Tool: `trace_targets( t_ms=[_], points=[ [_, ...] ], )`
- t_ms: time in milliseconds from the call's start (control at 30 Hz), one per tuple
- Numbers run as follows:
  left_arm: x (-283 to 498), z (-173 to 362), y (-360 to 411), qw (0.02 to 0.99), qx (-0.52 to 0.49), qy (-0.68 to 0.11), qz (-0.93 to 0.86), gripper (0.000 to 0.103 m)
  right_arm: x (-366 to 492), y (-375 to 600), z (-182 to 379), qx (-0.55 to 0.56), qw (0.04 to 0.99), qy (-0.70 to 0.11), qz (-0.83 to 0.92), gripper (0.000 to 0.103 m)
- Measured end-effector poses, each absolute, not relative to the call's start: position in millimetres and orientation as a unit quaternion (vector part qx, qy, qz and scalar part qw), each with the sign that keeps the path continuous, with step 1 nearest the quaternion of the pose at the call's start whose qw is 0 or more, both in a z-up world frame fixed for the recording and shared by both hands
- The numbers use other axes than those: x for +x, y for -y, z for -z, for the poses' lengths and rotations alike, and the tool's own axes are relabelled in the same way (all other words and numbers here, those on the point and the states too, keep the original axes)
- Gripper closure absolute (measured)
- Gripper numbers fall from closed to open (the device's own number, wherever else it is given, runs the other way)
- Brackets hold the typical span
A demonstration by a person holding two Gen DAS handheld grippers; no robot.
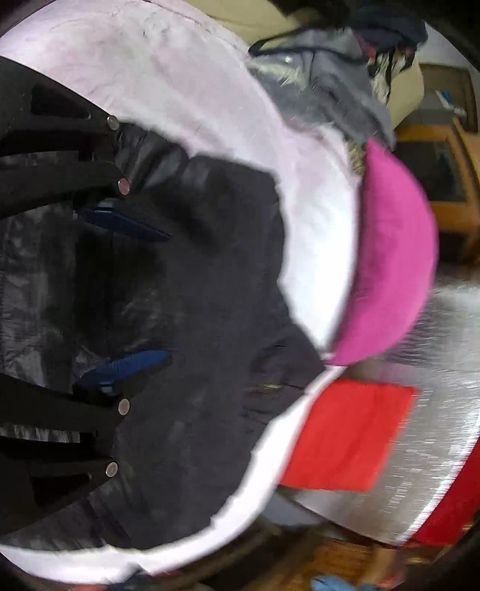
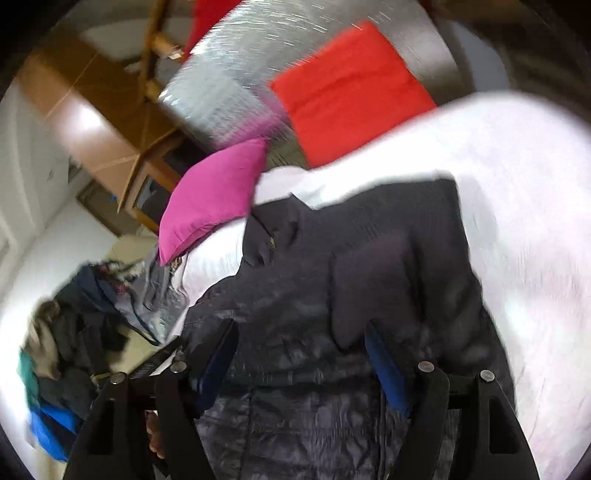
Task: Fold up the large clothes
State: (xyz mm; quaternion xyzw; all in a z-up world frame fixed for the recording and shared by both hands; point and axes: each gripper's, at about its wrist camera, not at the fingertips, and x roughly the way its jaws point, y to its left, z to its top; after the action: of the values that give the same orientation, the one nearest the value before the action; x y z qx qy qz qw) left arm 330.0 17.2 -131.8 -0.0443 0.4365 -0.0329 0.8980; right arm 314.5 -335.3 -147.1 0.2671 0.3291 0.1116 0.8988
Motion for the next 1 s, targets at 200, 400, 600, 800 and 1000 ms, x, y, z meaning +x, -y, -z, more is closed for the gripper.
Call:
trace_targets(
  t_ms=[200,400,600,800,1000],
  points=[
    [328,150,-12,0.897,-0.018,-0.44,0.029,0.041,377,323,194,0.233,0.881,-0.401,-0.095,0.028],
    [318,118,-12,0.915,-0.013,-0.401,0.031,0.039,379,313,182,0.185,0.897,-0.396,-0.058,0.028],
    [324,117,6,0.916,-0.001,-0.401,0.022,0.024,384,279,147,0.159,0.923,-0.34,-0.087,0.025],
    [339,159,23,0.892,0.041,-0.45,0.013,0.021,432,275,214,0.201,0.863,-0.45,-0.11,0.022],
    [342,162,24,0.893,0.05,-0.447,0.012,0.017,421,260,178,0.16,0.891,-0.412,-0.099,0.022]
  ],
)
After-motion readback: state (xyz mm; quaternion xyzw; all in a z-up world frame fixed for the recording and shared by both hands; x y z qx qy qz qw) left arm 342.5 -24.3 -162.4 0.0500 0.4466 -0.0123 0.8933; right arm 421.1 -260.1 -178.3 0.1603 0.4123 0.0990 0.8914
